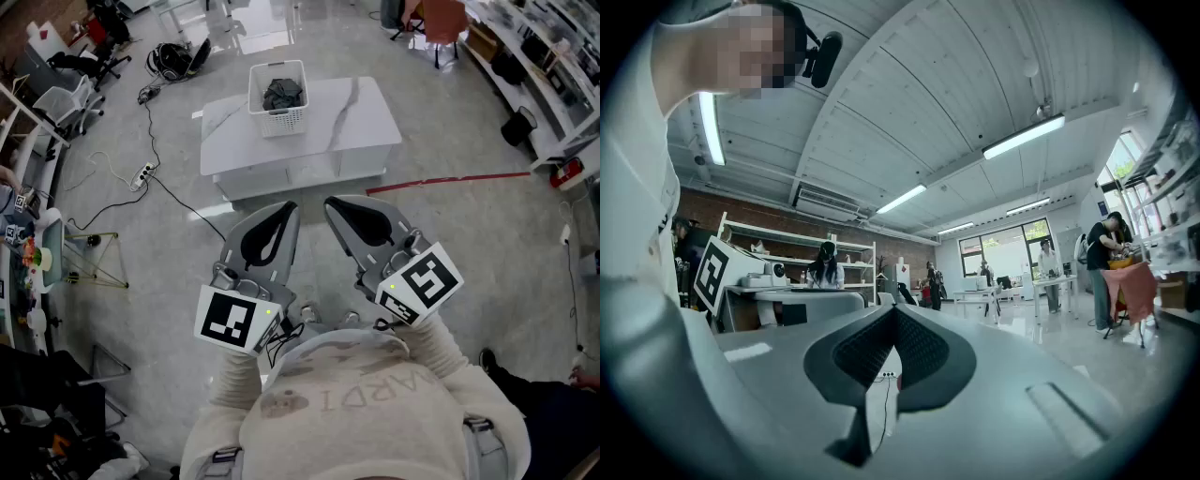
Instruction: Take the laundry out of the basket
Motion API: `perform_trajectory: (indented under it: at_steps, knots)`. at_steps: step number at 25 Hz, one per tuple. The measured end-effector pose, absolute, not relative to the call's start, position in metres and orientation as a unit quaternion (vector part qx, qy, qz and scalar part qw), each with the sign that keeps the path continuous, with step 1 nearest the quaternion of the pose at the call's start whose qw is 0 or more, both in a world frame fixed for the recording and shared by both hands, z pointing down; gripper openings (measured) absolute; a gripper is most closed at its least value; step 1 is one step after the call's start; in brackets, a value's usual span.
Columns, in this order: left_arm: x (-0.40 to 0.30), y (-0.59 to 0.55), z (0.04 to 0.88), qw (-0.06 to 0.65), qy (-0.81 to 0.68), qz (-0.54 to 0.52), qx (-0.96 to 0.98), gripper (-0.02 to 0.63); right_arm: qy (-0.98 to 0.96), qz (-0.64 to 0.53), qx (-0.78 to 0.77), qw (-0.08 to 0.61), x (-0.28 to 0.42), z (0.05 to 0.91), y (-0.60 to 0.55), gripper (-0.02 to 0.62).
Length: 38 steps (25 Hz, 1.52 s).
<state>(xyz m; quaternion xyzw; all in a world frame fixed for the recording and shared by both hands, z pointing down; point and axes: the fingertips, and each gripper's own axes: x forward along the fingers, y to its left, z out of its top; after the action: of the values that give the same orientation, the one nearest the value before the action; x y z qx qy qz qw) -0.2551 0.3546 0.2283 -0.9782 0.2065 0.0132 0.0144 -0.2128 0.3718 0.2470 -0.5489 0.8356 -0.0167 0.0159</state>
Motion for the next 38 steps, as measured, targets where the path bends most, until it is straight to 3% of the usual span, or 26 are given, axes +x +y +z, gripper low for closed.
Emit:
perform_trajectory:
  at_steps: [17,26,38]
  knots:
    - [-0.261,0.342,0.227,0.020,0.195,0.016,-0.981,0.000,0.831,-0.028,-0.555,0.037,-0.217,0.244,0.362,0.028]
    - [-0.268,0.319,0.232,0.026,0.169,0.016,-0.985,0.000,0.815,-0.006,-0.579,0.014,-0.222,0.247,0.345,0.028]
    - [-0.183,0.270,0.234,0.027,0.177,0.010,-0.984,0.000,0.834,-0.008,-0.551,0.021,-0.141,0.247,0.296,0.028]
